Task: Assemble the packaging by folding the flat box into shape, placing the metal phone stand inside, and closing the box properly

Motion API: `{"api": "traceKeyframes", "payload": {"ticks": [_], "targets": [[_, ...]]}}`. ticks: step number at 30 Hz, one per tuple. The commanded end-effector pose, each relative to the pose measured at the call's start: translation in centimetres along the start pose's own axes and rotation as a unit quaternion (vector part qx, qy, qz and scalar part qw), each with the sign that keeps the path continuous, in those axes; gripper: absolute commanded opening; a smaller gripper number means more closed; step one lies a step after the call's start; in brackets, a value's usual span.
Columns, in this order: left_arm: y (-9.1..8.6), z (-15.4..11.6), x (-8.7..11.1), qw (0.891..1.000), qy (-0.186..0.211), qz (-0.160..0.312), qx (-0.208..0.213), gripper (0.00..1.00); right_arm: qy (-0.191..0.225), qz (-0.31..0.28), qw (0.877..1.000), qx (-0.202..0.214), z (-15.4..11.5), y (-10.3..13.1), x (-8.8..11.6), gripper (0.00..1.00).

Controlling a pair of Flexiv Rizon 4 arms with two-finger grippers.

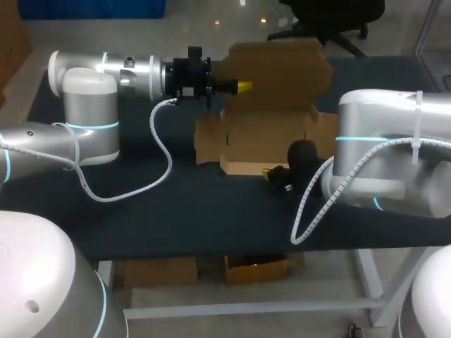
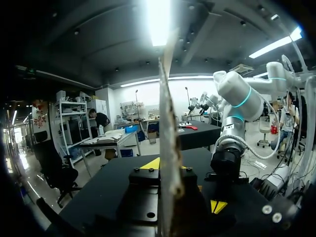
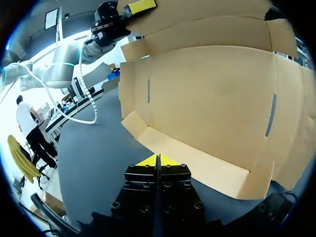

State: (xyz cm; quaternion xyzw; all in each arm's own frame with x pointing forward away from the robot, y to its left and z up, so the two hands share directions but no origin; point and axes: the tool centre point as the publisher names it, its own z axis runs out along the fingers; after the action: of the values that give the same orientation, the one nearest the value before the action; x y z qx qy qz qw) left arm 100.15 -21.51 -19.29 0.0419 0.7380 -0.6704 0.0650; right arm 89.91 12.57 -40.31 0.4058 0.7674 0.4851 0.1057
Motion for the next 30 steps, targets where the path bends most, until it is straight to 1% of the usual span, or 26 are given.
{"api": "traceKeyframes", "payload": {"ticks": [1, 10, 20, 30], "targets": [[0.1, 0.1, 0.1, 1.000, -0.001, 0.001, 0.002, 0.00, -0.008, 0.000, 1.000, 0.004, 1.5, 0.1, 0.1, 0.00], [0.1, 0.1, 0.1, 1.000, -0.001, 0.001, 0.002, 0.00, -0.011, -0.001, 1.000, 0.007, 2.2, 0.0, -0.4, 0.00], [0.1, 0.1, 0.1, 1.000, -0.001, 0.001, 0.002, 0.00, -0.020, 0.009, 1.000, 0.007, 2.5, -0.5, -1.3, 0.00], [0.1, 0.1, 0.1, 1.000, -0.001, 0.001, 0.002, 0.00, -0.019, 0.011, 1.000, 0.008, 3.2, -0.6, -1.7, 0.00]]}}
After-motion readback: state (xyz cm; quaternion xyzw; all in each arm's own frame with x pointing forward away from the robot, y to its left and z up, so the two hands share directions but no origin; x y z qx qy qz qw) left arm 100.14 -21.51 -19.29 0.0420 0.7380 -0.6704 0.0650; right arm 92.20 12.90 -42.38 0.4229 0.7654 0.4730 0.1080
